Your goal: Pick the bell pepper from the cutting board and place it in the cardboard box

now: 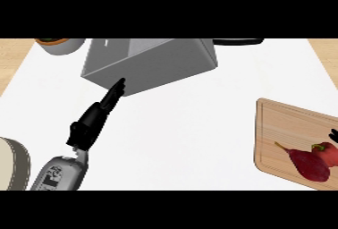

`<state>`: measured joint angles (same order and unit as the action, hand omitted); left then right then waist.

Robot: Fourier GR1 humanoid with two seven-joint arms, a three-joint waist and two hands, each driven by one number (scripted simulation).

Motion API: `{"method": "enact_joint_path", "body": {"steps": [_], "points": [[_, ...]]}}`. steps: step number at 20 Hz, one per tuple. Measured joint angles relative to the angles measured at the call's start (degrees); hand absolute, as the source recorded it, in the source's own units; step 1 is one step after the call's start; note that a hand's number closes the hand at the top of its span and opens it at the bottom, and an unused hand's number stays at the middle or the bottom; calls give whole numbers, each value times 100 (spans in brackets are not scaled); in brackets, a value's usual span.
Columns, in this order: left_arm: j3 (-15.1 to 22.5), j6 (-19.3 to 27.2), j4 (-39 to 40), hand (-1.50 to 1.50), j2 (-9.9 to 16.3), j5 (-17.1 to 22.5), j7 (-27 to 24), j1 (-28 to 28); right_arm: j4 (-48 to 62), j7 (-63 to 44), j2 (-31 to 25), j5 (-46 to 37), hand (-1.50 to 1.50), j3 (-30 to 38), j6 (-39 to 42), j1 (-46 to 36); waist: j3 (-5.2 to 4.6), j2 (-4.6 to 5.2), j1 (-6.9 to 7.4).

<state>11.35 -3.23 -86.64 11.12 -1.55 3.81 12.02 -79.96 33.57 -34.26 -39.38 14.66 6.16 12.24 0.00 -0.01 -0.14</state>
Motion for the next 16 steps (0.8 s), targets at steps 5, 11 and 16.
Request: {"method": "enact_joint_path", "body": {"steps": [5, 11, 16], "points": [[-158, -186, -109, 0, -44, -62, 46, -49, 381, 63, 69, -369, -150, -16, 22, -261, 0, 0, 8], [-308, -287, 79, 0, -201, -231, -69, -12, 892, 158, 245, -759, -150, -40, -123, -490, -2, 1, 8], [-377, -369, -27, 0, -320, -338, 90, 45, 1133, 175, 290, -984, -150, -16, -143, -709, -25, -6, 11]]}}
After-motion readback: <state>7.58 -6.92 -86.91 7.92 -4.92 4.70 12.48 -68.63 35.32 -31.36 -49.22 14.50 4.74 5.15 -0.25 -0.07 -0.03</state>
